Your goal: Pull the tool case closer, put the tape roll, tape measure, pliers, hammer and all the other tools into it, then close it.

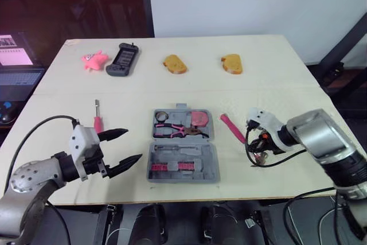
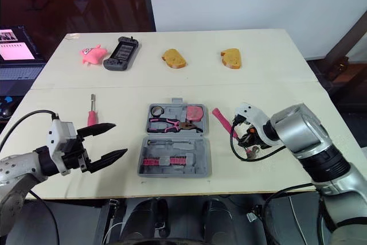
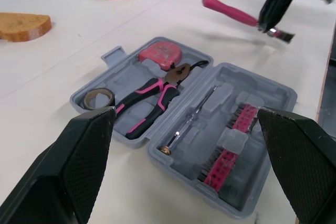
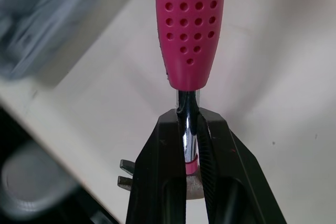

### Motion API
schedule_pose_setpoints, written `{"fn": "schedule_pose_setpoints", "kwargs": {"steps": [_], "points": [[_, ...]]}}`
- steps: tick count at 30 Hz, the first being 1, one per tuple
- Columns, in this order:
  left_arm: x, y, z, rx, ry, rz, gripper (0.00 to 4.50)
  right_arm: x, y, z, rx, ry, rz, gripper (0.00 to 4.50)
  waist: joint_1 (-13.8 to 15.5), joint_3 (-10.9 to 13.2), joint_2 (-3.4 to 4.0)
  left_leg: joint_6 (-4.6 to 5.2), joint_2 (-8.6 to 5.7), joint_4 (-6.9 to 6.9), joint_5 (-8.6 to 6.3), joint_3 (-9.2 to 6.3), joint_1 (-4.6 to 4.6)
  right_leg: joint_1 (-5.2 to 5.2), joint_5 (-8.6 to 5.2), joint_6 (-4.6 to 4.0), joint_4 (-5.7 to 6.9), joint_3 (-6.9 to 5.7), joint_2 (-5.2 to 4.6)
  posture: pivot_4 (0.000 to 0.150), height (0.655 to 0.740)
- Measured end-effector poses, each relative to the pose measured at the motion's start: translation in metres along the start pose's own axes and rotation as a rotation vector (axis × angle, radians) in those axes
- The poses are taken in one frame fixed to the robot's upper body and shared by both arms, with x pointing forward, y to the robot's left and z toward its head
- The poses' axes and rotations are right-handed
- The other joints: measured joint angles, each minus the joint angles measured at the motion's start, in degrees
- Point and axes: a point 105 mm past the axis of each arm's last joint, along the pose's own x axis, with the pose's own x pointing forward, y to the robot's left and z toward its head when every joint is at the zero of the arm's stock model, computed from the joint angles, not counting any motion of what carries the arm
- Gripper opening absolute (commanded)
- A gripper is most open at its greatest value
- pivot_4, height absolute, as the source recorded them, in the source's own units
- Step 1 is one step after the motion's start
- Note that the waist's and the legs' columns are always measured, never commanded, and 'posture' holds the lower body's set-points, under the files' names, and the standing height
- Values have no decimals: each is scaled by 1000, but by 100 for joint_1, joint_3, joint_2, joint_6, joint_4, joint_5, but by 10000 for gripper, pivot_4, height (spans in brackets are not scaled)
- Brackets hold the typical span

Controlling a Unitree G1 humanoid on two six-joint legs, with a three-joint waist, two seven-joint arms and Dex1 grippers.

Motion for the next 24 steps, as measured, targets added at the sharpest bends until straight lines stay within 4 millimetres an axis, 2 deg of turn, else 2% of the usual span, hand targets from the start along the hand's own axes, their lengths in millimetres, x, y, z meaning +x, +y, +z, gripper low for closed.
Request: {"fn": "schedule_pose_setpoints", "kwargs": {"steps": [3,10,14,19,21,24], "points": [[0,0,-1,-2,2,0,45000,5,-7,-4,87,-12,-67,323,-5,0,0,-3,1,-1,2,5,3,2,0,1,0,-1,5,1500,7188],[-3,-2,-4,-14,13,5,45000,21,0,-1,203,-44,-119,323,-14,-6,-10,-4,3,-3,2,3,5,6,0,2,0,-2,10,1500,7188],[-2,-1,-3,-12,12,5,45000,34,2,0,209,-53,-117,17825,-18,-6,-9,-4,3,-3,2,4,5,6,-1,3,0,-2,10,1500,7188],[-3,0,-2,-4,10,6,45000,34,0,8,207,-93,-126,43880,-9,-7,-12,-4,2,-3,2,3,5,9,-1,4,0,-2,11,1500,7188],[-3,0,-1,-3,10,3,45000,31,0,9,199,-103,-124,44594,-12,-7,-12,-4,2,-3,2,3,5,8,-1,4,0,-2,11,1500,7188],[-3,0,-1,3,13,-6,45000,15,-4,14,153,-152,-146,44594,-11,-7,-11,-4,2,-4,2,3,5,7,-1,4,-1,-2,10,1500,7188]]}}
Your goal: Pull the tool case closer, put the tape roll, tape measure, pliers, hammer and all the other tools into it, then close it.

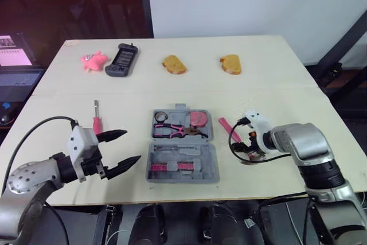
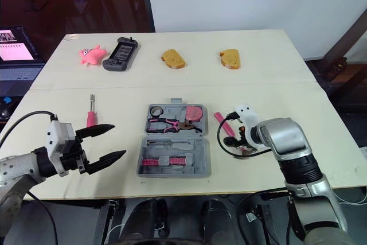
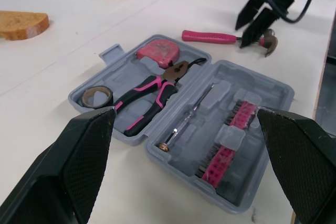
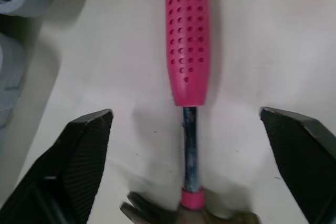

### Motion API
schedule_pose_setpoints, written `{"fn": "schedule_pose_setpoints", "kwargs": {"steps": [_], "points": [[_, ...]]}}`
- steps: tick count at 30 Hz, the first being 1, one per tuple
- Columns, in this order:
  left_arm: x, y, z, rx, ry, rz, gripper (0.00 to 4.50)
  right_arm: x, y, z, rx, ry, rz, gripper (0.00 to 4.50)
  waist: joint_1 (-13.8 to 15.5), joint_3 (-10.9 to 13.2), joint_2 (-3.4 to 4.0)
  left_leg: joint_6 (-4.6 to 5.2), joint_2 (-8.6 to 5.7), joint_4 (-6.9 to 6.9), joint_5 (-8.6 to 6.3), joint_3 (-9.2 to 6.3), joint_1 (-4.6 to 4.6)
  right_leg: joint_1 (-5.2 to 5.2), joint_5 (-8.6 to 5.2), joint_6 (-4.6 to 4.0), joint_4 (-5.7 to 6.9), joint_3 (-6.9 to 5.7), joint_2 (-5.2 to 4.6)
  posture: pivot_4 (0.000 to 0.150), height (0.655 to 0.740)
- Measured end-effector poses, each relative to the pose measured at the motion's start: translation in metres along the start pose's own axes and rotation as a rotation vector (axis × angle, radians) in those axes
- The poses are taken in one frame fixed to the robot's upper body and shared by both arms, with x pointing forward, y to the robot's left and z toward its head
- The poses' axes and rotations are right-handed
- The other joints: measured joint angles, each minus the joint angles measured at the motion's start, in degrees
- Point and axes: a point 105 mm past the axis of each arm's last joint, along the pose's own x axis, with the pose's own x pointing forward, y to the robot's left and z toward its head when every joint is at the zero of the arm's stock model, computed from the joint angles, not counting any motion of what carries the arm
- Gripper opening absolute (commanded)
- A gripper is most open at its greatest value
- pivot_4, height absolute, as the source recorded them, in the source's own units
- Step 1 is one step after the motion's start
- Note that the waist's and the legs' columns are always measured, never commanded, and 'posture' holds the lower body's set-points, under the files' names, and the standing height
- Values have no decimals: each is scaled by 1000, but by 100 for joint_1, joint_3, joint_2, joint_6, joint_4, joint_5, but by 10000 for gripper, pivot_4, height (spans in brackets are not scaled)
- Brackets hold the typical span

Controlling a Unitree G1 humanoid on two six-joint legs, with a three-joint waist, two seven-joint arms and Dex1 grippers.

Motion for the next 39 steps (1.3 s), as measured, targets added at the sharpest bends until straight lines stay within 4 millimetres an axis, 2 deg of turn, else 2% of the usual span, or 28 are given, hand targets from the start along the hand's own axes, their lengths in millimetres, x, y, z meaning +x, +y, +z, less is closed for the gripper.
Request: {"fn": "schedule_pose_setpoints", "kwargs": {"steps": [3,6,10,12,17,22,27,34,38,39], "points": [[0,6,4,21,-5,-4,45000,-18,-3,17,-76,-133,3,44594,4,0,-1,0,0,0,0,-1,0,1,0,0,-2,0,1,1500,7188],[0,10,5,32,-6,-15,45000,-25,-7,22,-136,-271,-22,44594,15,-1,-4,0,-1,-3,-1,-1,0,4,-4,6,-4,-1,1,1500,7188],[5,13,6,32,-17,-38,45000,-27,-6,11,-125,-408,-29,44594,9,-1,-5,-1,-1,-2,1,-1,1,6,-4,9,-3,-1,2,1500,7188],[10,13,7,36,-25,-58,45000,-27,-4,-3,-69,-444,-9,44594,25,-3,-9,-1,-1,-2,1,-4,5,13,-5,10,-3,-2,3,1500,7188],[13,17,5,32,-23,-74,45000,-23,-1,-33,34,-480,0,44594,1,-3,-8,-1,0,-2,1,-6,5,12,-5,9,-3,-2,5,1500,7188],[15,18,4,33,-17,-87,45000,-18,4,-62,45,-431,-8,44594,3,-3,-8,-1,0,-2,0,-6,5,12,-6,10,-4,-1,4,1500,7188],[14,17,3,33,-15,-93,45000,-17,7,-60,10,-445,-15,44594,-1,-3,-8,-1,1,-2,0,-6,8,13,-7,8,-4,0,4,1500,7188],[10,14,-2,19,1,-88,45000,-5,10,-52,-11,-407,11,44594,7,-3,-9,-1,0,-2,0,-6,6,12,-7,8,-5,0,3,1500,7188],[8,15,2,39,1,-78,45000,3,10,-51,-13,-372,18,44594,7,-3,-8,-1,0,-2,0,-7,6,12,-7,8,-5,0,3,1500,7188],[8,14,3,43,0,-79,45000,5,8,-53,-10,-359,15,42275,8,-3,-9,-1,0,-2,0,-6,6,12,-7,8,-5,1,3,1500,7188]]}}
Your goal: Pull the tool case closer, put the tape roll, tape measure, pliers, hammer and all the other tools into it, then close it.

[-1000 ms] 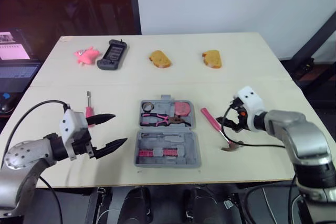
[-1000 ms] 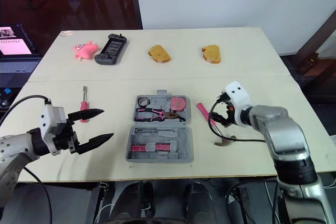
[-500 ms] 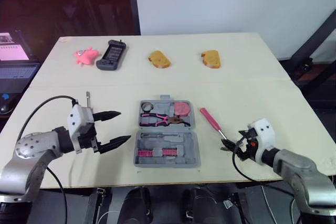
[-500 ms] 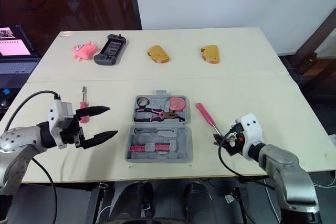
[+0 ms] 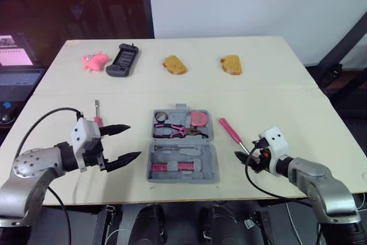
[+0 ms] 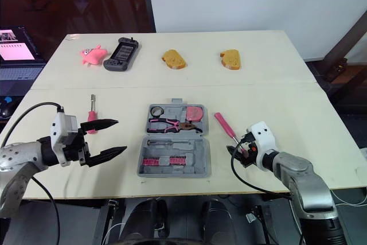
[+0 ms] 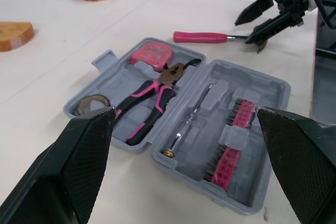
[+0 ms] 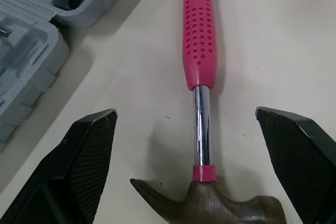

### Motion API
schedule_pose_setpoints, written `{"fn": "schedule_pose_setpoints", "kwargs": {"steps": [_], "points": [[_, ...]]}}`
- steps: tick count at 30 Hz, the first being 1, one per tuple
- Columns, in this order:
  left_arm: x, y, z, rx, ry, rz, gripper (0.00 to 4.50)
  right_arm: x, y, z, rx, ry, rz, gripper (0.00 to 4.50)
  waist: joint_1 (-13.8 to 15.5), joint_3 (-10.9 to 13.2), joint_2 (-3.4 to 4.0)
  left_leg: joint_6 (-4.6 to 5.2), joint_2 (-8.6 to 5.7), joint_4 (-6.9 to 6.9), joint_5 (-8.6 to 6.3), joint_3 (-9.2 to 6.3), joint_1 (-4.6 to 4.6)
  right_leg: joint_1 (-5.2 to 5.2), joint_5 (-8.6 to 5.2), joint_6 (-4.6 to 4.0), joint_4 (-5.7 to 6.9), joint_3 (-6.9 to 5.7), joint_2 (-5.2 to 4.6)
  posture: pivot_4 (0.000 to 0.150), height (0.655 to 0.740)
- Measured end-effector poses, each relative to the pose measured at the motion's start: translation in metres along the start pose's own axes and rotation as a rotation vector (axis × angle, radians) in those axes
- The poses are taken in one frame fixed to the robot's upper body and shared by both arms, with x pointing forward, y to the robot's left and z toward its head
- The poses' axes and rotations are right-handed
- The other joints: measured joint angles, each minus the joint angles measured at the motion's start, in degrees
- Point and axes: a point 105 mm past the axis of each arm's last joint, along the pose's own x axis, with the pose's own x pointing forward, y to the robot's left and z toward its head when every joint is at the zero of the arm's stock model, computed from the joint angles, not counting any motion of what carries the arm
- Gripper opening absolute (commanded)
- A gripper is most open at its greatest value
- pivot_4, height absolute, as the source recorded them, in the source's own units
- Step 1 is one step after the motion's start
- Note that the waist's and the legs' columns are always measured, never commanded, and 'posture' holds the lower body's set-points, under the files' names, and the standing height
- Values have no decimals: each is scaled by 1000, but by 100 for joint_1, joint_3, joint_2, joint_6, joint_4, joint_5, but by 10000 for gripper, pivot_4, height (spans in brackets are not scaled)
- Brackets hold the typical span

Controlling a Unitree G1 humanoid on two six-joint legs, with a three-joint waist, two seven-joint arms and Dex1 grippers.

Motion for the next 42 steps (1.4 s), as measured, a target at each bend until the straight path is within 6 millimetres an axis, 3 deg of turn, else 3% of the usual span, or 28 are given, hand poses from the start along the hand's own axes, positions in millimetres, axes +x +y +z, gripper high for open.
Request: {"fn": "schedule_pose_setpoints", "kwargs": {"steps": [2,9,10,20,22,25,29,36,42], "points": [[0,-1,0,1,1,-2,45000,2,-2,-6,10,29,-6,36830,1,0,0,0,0,0,0,0,0,0,0,0,0,0,0,1500,7188],[-1,-2,-2,-4,7,2,45000,8,-10,-10,25,52,-27,1536,0,-4,-7,0,0,0,0,-1,1,1,0,0,0,0,1,1500,7188],[-1,-2,-2,-4,7,2,45000,8,-10,-8,23,47,-28,222,-2,-7,-10,0,0,0,0,-1,2,2,0,0,0,0,1,1500,7188],[-3,-2,-3,-3,9,15,45000,8,-12,-2,31,45,-28,222,-4,-13,-21,0,1,0,0,1,0,-1,1,0,0,0,0,1500,7188],[-3,-1,-2,4,8,14,45000,6,-18,13,-27,35,-33,222,-7,-7,-12,0,0,0,0,2,0,-5,1,0,1,3,-3,1500,7188],[-5,0,-2,8,9,12,45000,2,-19,55,-152,-16,-23,222,-25,-7,-11,0,3,-3,0,2,-1,-10,1,-1,2,3,1,1500,7188],[-8,3,-4,0,25,7,45000,-2,0,102,-381,-27,69,222,-23,-7,-10,1,3,-8,-1,4,-2,-14,0,-1,1,3,2,1500,7188],[-22,6,-6,16,46,51,45000,-18,41,132,-606,222,345,222,-30,0,-7,5,4,-5,-4,-1,-7,-24,1,-3,0,5,-9,1500,7188],[-32,-13,-22,-25,95,65,45000,-13,75,121,-759,391,512,222,-56,1,-7,7,5,-7,-6,10,-14,-40,2,-4,3,12,-12,1500,7188]]}}
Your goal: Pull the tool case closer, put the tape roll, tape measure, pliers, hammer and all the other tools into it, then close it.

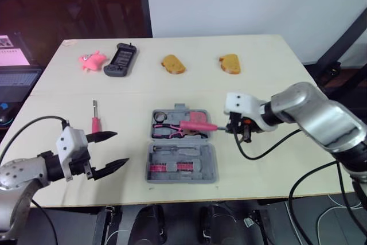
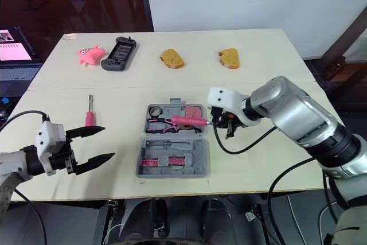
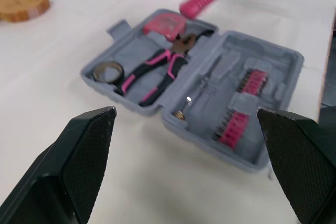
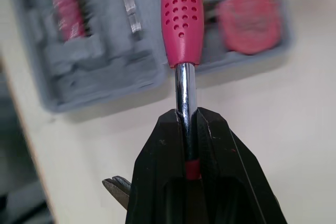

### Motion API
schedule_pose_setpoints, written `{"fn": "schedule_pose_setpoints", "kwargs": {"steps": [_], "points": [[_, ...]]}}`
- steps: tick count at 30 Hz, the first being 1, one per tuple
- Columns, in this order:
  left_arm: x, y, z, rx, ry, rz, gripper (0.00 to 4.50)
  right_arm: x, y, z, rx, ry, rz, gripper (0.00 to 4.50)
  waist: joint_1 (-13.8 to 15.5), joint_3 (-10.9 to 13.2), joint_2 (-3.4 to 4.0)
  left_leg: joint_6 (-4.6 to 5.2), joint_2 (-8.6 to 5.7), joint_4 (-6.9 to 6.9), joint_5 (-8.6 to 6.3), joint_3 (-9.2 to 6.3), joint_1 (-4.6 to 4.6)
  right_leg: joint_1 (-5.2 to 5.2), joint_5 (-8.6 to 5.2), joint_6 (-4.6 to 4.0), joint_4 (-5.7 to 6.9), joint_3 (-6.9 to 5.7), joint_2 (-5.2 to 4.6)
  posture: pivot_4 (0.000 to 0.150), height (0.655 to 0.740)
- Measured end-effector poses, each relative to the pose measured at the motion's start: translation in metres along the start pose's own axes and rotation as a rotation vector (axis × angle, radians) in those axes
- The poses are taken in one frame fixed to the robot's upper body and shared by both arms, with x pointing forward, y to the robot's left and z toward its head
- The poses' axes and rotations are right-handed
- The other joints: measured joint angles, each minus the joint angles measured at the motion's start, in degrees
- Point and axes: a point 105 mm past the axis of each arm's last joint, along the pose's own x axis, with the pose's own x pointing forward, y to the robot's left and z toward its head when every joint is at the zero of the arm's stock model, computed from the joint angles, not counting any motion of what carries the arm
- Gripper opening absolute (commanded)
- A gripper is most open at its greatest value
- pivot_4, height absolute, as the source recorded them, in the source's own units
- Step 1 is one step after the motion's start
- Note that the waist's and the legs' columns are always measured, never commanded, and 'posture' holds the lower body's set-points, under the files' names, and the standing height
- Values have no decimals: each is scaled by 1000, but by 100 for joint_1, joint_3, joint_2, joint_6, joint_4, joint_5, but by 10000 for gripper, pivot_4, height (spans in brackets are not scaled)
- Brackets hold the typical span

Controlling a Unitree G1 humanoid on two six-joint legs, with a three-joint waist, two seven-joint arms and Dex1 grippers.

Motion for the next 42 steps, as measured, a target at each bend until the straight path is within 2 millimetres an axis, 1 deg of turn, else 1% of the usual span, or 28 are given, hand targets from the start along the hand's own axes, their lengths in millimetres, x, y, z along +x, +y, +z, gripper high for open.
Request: {"fn": "schedule_pose_setpoints", "kwargs": {"steps": [3,6,8,13,18,25,29,33,42], "points": [[-3,-7,-1,-3,6,0,45000,8,14,9,-63,42,81,222,15,0,0,0,1,0,0,-2,0,-2,0,-1,0,-2,1,1500,7188],[-7,-11,-8,-10,23,17,45000,25,26,22,-105,52,142,222,15,-1,-1,-1,1,3,0,-1,1,-7,1,-4,0,-2,0,1500,7188],[-7,-13,-10,-12,31,24,45000,33,31,26,-124,57,161,222,32,-1,-1,0,0,3,0,-1,-1,-6,2,-3,-1,-2,-1,1500,7188],[-9,-20,-8,-7,23,41,45000,46,26,27,-117,78,137,222,17,-3,-5,0,-1,5,0,1,-1,0,3,-4,0,-2,0,1500,7188],[-14,-21,-9,-4,34,64,45000,56,23,36,-109,60,123,222,7,-3,-4,0,1,4,0,3,-1,-2,4,-3,3,-2,3,1500,7188],[-15,-23,-10,-8,39,63,45000,67,20,41,-93,56,114,222,18,-3,-4,-1,0,4,0,3,-1,-2,3,-4,2,-3,2,1500,7188],[-16,-22,-9,-3,41,66,45000,74,15,39,-73,73,92,222,18,-3,-4,-1,0,4,0,3,-2,-2,4,-3,2,-3,2,1500,7188],[-17,-21,-8,11,52,62,45000,80,19,39,-70,81,106,222,10,-3,-4,-1,1,4,0,3,-1,-2,4,-3,2,-3,3,1500,7188],[-19,-19,-6,27,57,57,45000,84,25,37,-67,91,119,222,11,-3,-4,-1,1,4,0,3,-1,-2,4,-3,2,-3,3,1500,7188]]}}
